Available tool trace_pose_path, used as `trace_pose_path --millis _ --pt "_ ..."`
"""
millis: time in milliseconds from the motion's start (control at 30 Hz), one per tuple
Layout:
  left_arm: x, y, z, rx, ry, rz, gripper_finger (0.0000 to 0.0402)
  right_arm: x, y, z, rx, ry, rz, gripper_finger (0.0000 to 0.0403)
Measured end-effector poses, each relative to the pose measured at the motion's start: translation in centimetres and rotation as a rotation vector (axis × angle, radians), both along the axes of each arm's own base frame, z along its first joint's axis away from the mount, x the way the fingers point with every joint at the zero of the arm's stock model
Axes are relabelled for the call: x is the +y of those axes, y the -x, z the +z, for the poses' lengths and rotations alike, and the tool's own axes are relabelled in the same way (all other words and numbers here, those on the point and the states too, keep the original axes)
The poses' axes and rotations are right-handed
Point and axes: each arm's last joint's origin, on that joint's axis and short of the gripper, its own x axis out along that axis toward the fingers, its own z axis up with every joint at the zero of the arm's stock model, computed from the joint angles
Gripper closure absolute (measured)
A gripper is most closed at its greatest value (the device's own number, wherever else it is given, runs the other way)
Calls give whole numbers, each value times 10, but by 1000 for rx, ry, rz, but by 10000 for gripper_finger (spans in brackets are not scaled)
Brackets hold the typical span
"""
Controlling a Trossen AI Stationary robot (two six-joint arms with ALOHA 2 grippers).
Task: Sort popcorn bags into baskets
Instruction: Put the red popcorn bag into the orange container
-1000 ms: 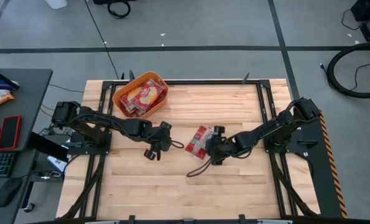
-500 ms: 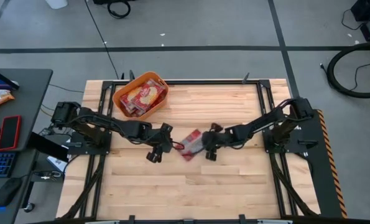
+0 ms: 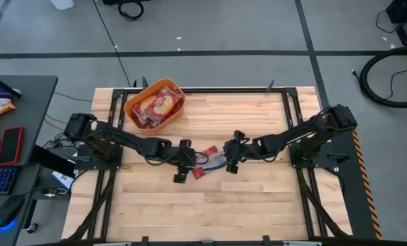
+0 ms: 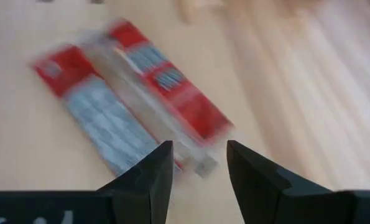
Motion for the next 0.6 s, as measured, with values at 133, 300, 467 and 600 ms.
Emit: trace_pose_path --millis 133,300,467,600 --pt "-1 -7 -8 -27 18 106 230 3 14 10 30 41 -63 246" --pt "-5 -15 -20 -17 23 154 227 13 21 24 -20 36 -39 246" --pt "-13 -18 -37 39 -13 158 226 22 20 27 -63 24 -11 246" --pt "-15 -19 -50 81 -69 113 229 28 17 25 -85 13 12 246"
